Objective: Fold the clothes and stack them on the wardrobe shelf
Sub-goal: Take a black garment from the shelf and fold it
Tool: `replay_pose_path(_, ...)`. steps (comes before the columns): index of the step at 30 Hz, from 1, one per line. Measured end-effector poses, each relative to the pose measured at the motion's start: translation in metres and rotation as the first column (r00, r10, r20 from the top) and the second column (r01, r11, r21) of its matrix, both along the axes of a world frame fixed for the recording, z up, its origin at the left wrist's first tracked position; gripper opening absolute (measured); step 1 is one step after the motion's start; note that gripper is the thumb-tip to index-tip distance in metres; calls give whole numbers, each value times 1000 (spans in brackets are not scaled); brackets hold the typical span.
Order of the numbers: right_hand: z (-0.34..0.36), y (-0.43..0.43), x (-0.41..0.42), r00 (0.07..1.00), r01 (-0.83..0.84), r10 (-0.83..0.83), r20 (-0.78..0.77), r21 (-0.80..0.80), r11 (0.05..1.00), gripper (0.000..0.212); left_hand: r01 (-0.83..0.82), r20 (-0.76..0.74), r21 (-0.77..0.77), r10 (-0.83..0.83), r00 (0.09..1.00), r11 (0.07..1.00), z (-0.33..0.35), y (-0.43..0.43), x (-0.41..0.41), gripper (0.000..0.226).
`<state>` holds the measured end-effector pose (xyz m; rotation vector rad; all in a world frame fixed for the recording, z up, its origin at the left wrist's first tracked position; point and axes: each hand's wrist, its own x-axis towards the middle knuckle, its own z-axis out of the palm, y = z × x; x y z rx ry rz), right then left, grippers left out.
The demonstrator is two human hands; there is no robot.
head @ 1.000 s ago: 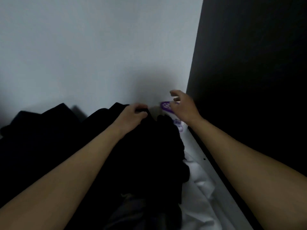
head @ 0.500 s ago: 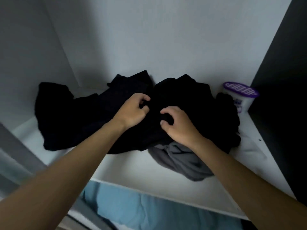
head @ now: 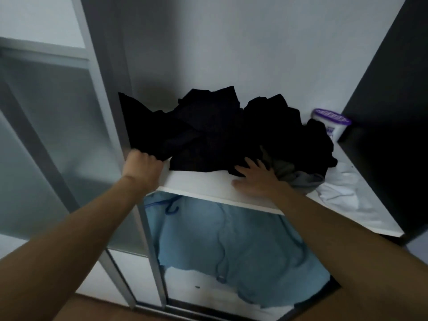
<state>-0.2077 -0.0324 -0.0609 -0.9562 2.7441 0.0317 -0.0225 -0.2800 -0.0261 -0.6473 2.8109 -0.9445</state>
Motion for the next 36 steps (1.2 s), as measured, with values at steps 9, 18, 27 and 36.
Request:
replay_pose_path(9,22,-9,8,974,127,-119,191,-34,991,75,241,1,-94,-242,970,966,-16,-38,16,25)
replay_pose_path(18,21,-31,9,971,229,-217,100,-128,965,69,118,17,-84,-117,993,989,-14,-93,43,32)
replay_pose_path(27,31,-77,-5,950,262,-272,-153,-83,962,48,-132,-119,109,145,982,985,-1,-146,38,29)
replay_pose_path(36,59,-181,31,995,-69,11,-98,-616,785,42,173,-449,857,539,713,485,5,-191,-24,85)
